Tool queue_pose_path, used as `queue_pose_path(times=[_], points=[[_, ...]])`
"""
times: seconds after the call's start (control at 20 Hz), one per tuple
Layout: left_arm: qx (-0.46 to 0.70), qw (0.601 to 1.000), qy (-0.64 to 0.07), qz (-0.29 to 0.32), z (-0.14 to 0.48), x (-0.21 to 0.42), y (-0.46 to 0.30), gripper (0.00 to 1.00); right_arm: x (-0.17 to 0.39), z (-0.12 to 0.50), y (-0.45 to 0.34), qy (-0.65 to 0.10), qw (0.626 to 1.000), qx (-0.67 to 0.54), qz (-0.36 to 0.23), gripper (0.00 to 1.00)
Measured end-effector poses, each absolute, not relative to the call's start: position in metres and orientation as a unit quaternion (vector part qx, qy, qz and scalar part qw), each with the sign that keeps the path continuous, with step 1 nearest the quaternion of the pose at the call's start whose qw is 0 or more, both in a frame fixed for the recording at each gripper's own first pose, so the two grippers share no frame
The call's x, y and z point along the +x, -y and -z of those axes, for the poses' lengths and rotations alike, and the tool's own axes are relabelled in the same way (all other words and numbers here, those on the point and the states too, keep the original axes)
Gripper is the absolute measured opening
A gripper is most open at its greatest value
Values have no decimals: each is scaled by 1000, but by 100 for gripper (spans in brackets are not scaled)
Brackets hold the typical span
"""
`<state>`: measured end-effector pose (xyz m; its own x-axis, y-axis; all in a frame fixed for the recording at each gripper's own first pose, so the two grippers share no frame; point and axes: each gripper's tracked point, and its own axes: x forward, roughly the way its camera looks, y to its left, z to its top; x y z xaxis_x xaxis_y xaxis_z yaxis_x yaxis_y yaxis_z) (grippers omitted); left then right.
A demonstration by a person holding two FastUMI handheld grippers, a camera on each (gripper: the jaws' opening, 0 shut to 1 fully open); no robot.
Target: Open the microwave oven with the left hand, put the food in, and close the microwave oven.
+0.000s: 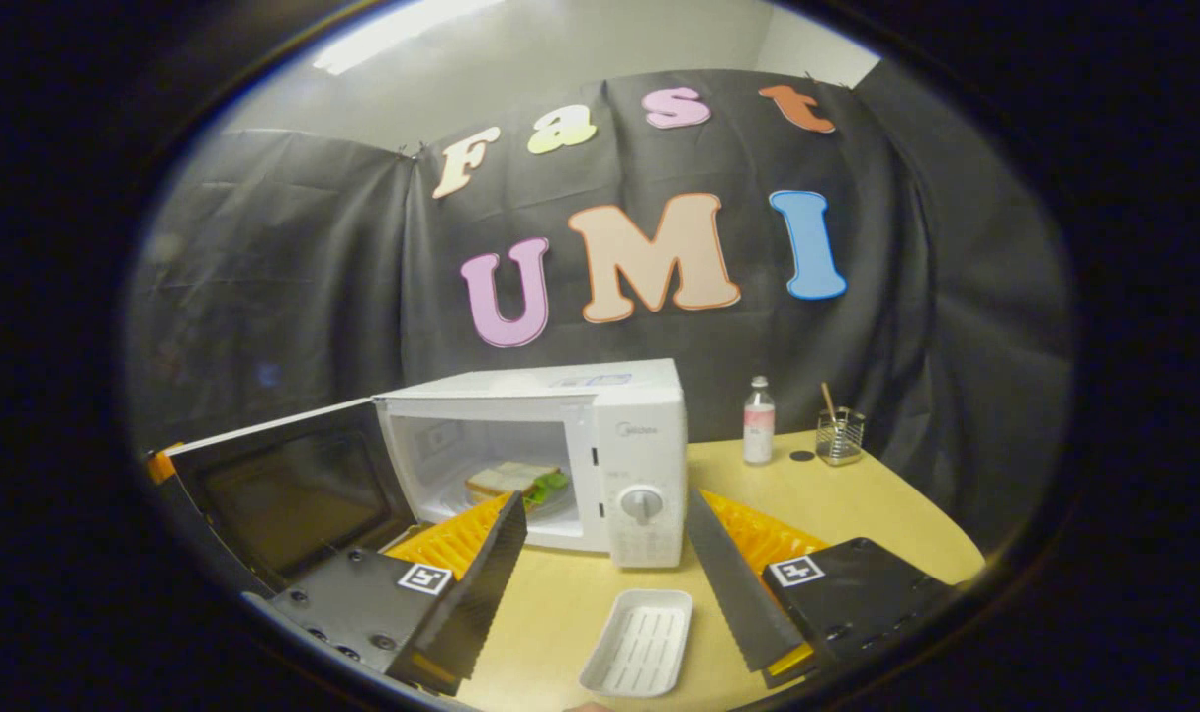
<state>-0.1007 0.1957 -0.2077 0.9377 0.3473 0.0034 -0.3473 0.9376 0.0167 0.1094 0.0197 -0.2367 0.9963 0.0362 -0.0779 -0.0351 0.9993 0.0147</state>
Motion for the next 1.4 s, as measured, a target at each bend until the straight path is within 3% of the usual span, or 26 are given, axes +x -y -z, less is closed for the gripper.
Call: queue_pose_path(times=[0.05,0.1,0.15,0.25,0.3,0.35,0.4,0.55,0.65,0.7,0.9,1.2,1.25,1.4], points=[[11,985,-2,-173,208,-99,-191,1,103,232,-7,-32,999,6,-7,92],[13,985,-3,-170,207,-98,-185,0,98,226,7,-24,1000,5,6,91],[17,984,-3,-175,205,-99,-182,0,92,221,18,-14,1000,6,19,99],[22,985,1,-173,203,-99,-177,0,82,214,34,1,999,9,37,99],[22,985,0,-170,203,-99,-171,0,78,212,42,4,999,8,46,91],[21,986,-1,-167,202,-99,-167,1,75,212,49,8,998,4,55,91],[20,986,-2,-163,202,-98,-162,0,71,209,56,14,998,0,63,99],[15,989,1,-149,199,-92,-141,1,63,211,65,14,998,-10,68,99],[13,992,5,-128,197,-86,-121,1,58,208,70,16,997,-10,70,99],[13,993,5,-115,198,-81,-110,0,57,209,73,14,997,-10,72,92],[6,998,7,-59,201,-57,-65,0,56,210,88,11,995,-14,94,91],[-17,1000,7,-8,208,-18,-13,0,55,211,88,8,994,-28,106,92],[-21,1000,7,1,208,-12,-4,0,56,211,87,8,994,-24,105,99],[-35,998,17,42,207,9,32,0,59,218,83,-2,995,-22,96,99]])
